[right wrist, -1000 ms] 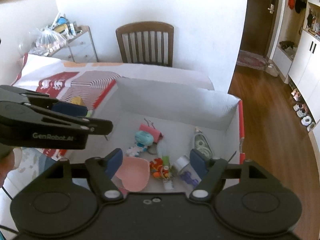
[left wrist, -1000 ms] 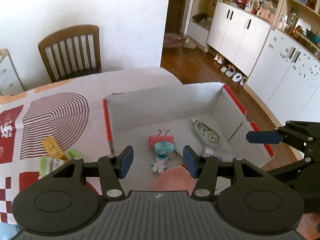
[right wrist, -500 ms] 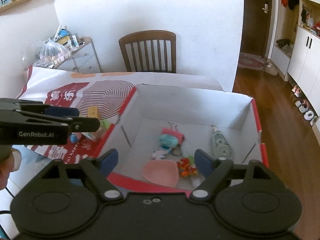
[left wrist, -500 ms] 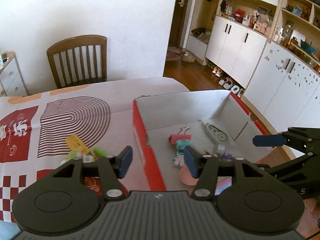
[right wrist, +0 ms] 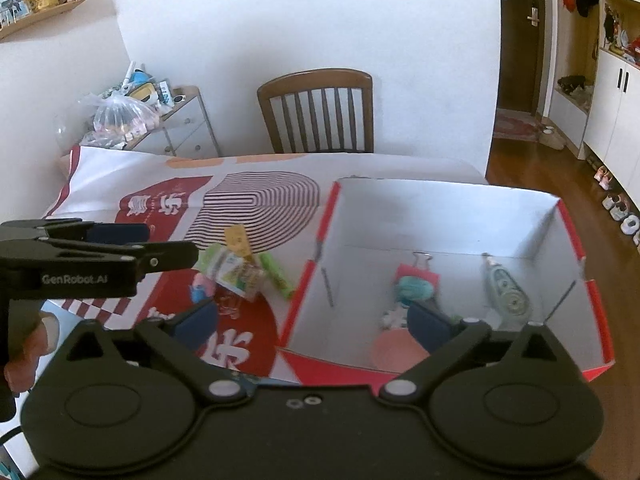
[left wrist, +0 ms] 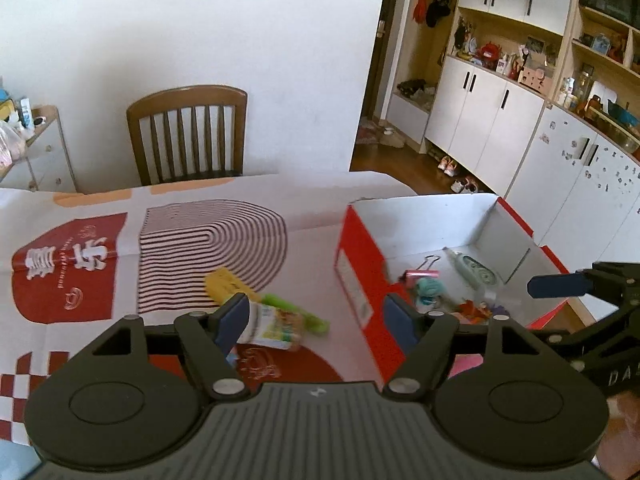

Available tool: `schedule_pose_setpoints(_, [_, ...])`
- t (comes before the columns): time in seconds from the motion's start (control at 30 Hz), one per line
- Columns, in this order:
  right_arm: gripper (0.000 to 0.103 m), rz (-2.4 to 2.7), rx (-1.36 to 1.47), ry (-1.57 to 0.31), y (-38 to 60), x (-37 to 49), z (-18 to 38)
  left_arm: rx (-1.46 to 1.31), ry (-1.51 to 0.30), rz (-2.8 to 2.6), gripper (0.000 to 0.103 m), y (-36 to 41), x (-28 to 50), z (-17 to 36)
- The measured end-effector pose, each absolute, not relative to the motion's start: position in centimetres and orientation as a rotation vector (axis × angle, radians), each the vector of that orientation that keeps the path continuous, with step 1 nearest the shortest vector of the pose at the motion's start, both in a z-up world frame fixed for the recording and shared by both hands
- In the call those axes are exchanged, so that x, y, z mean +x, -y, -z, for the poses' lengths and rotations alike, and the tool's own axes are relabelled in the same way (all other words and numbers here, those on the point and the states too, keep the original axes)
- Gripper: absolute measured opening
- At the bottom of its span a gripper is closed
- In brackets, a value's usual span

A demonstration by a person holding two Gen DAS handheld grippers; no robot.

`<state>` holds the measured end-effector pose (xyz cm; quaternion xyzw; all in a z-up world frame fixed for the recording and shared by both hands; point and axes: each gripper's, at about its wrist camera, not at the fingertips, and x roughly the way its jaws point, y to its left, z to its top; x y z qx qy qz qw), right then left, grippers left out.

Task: Organize rigid objects
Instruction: 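Withdraw both tools from the shoebox back toward the item pile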

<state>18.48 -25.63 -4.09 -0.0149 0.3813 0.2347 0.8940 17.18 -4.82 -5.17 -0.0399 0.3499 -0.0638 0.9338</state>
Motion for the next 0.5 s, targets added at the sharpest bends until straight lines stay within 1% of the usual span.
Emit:
schedule_pose_setpoints(0.03, [0.102, -0.488, -0.031, -0.790, 25.1, 18.4, 4.2, -0.075, -0.704, 0.129, 0.077, 4.2, 16.8, 5.3])
schedule_pose_setpoints(0.07, [0.102, -0.490, -0.032, -0.790, 24.6, 18.4, 4.2, -0.068, -0.695, 0.129, 0.083, 3.7, 16.5, 5.3])
schedule_pose_setpoints(0.1, [0.102, -0.490, -0.034, -0.791, 24.2, 18.3, 4.2, -0.064, -0.688, 0.132, 0.084, 3.1, 16.1, 5.4])
schedule_pose_setpoints(0.33, [0.102, -0.487, -0.046, -0.807, 21.5, 18.2, 4.5, -0.061, -0.685, 0.153, 0.084, -0.4, 15.2, 6.9])
schedule_pose_setpoints(0.4, [0.102, -0.490, -0.054, -0.813, 20.8, 18.3, 4.6, -0.072, -0.682, 0.169, 0.086, -1.3, 15.1, 7.6])
schedule_pose_setpoints(0.47, [0.102, -0.497, -0.066, -0.819, 20.0, 18.3, 4.6, -0.100, -0.684, 0.178, 0.097, -2.2, 15.2, 8.5])
schedule_pose_setpoints(0.5, [0.102, -0.498, -0.072, -0.823, 19.5, 18.4, 4.6, -0.116, -0.679, 0.176, 0.099, -2.6, 15.2, 8.9])
